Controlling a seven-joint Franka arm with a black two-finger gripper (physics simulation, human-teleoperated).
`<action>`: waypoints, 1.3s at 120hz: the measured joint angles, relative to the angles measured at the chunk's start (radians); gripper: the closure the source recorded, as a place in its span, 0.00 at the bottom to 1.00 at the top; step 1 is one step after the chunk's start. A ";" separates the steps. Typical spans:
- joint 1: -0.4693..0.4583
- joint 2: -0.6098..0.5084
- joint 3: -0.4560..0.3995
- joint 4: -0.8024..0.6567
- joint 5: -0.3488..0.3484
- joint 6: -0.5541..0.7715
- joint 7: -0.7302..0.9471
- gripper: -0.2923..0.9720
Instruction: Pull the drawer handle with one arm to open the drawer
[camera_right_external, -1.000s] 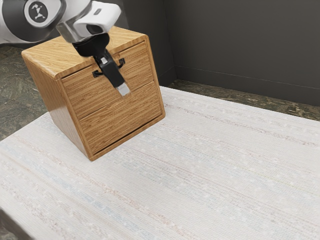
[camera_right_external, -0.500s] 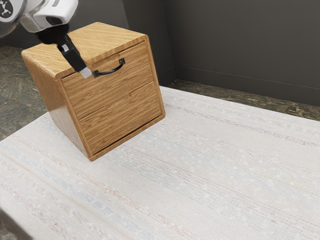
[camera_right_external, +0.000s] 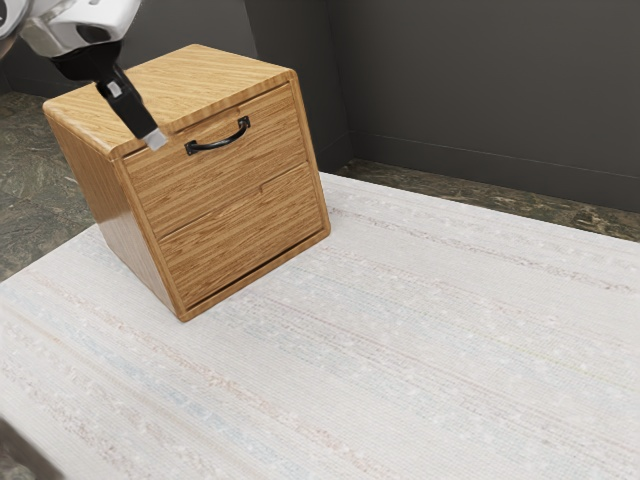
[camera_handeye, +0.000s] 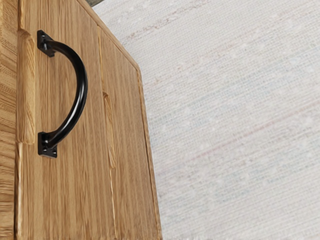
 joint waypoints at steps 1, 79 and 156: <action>0.000 0.000 0.002 0.000 0.000 0.000 -0.001 0.23; -0.001 0.008 0.038 -0.015 0.005 0.005 -0.046 0.23; 0.004 0.012 0.046 -0.109 -0.002 0.152 -0.073 0.23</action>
